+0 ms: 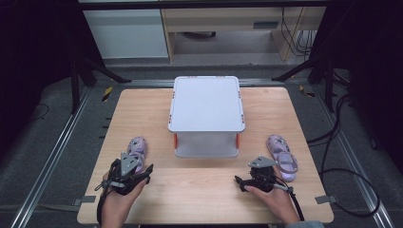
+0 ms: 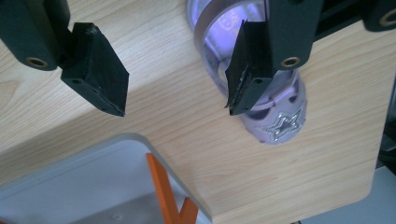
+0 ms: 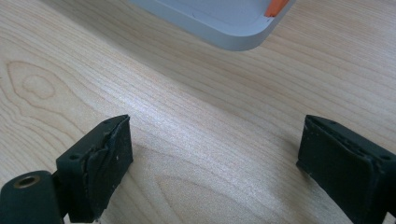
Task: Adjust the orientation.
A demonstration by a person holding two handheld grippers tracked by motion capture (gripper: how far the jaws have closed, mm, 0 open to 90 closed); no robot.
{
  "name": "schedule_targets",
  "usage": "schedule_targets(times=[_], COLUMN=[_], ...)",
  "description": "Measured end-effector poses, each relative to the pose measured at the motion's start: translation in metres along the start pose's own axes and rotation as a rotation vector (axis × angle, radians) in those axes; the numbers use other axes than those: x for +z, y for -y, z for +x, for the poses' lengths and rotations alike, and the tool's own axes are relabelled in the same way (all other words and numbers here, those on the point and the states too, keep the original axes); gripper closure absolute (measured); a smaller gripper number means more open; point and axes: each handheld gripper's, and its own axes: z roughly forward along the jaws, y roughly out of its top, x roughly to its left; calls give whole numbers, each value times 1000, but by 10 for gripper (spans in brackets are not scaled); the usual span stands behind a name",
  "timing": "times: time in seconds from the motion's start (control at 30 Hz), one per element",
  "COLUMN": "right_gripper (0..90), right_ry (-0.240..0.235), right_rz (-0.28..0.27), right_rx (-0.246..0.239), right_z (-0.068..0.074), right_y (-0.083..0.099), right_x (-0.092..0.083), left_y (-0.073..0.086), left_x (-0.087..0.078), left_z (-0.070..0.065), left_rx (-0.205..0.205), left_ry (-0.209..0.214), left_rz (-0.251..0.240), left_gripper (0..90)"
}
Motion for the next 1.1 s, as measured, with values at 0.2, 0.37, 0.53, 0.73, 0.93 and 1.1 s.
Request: schedule_targets(times=[0.2,0.37,0.53,0.73,0.93,1.1], right_gripper=[100,100,100,99,99,99], right_ry=[0,0,0,0,1,1], right_rz=[0,0,0,0,0,0], right_rx=[0,0,1,1,2,2], right_z=[0,0,0,0,0,0], right_y=[0,0,0,0,0,0], right_x=[0,0,0,0,0,0], left_y=[9,9,7,7,7,7], left_x=[12,28,43,47,48,40], left_z=[14,22,25,28,30,37], left_rx=[-46,-80,-82,-73,-58,-76], left_ry=[10,33,54,38,54,37], left_rz=[49,75,92,100,99,91], left_gripper=[401,396,425,478,648,783])
